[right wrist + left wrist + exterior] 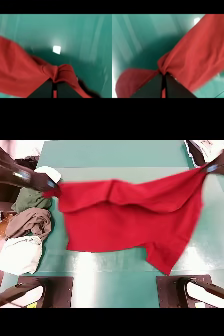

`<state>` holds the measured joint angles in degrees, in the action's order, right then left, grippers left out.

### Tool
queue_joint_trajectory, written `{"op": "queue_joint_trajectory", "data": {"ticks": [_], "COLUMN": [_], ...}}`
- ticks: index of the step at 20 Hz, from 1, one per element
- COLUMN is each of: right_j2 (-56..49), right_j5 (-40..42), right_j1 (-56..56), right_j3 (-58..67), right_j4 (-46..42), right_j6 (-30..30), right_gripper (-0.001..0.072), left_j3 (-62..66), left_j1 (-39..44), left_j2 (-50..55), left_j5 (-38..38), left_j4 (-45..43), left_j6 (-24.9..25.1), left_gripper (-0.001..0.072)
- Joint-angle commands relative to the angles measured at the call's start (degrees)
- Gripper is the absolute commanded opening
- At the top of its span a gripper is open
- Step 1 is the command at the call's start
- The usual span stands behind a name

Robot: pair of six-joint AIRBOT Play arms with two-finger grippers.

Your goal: Fold the shirts.

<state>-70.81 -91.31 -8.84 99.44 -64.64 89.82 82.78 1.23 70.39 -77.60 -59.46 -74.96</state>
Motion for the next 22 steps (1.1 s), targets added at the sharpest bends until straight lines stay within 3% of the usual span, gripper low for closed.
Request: {"op": "queue_joint_trajectory", "data": {"ticks": [1,2,3,4,5,6,7,8,11,13,15,22], "right_j2": [-8.76,-10.38,-11.96,-13.25,-14.25,-15.19,-15.89,-16.09,-14.49,-11.08,-6.73,3.76], "right_j5": [10.51,14.34,17.94,20.35,21.57,21.57,20.52,18.75,11.54,8.85,9.29,16.37], "right_j1": [2.36,2.78,3.19,3.26,3.26,3.26,3.04,2.32,0.37,0.02,0.04,0.15], "right_j3": [-9.07,-10.58,-11.43,-11.47,-11.06,-9.97,-8.41,-6.69,-2.21,-2.64,-5.88,-19.76], "right_j4": [0.2,0.17,0.48,0.68,0.72,0.66,0.61,0.66,0.66,0.57,0.61,0.72], "right_j6": [-1.9,-1.88,-1.86,-1.84,-1.84,-1.84,-1.84,-1.86,-3.76,-5.79,-7.45,-7.43], "right_gripper": [0.0018,0.0018,0.002,0.0021,0.0029,0.0202,0.0426,0.0452,0.0446,0.0414,0.0307,0.0306], "left_j3": [-5.51,-5.51,-5.51,-5.51,-5.33,-4.35,-2.82,-0.57,4.76,1.01,-8.33,-45.72], "left_j1": [0.02,0.02,0.02,0.02,-0.09,-0.7,-1.86,-3.52,-9.99,-13.33,-14.62,-14.56], "left_j2": [12.98,15.5,17.0,17.7,17.75,17.77,17.75,17.75,16.76,14.08,9.42,-8.31], "left_j5": [5.92,7.78,9.18,10.64,11.65,11.47,10.36,8.22,-1.46,-3.43,-2.84,4.74], "left_j4": [1.09,1.68,2.1,2.14,1.99,2.03,2.03,2.05,3.67,5.03,5.03,6.88], "left_j6": [1.86,1.86,1.86,1.44,1.44,1.46,1.44,1.42,1.42,1.4,1.46,1.68], "left_gripper": [0.0024,0.0026,0.0152,0.0446,0.0528,0.0528,0.0528,0.0528,0.0527,0.0527,0.0527,0.0527]}}
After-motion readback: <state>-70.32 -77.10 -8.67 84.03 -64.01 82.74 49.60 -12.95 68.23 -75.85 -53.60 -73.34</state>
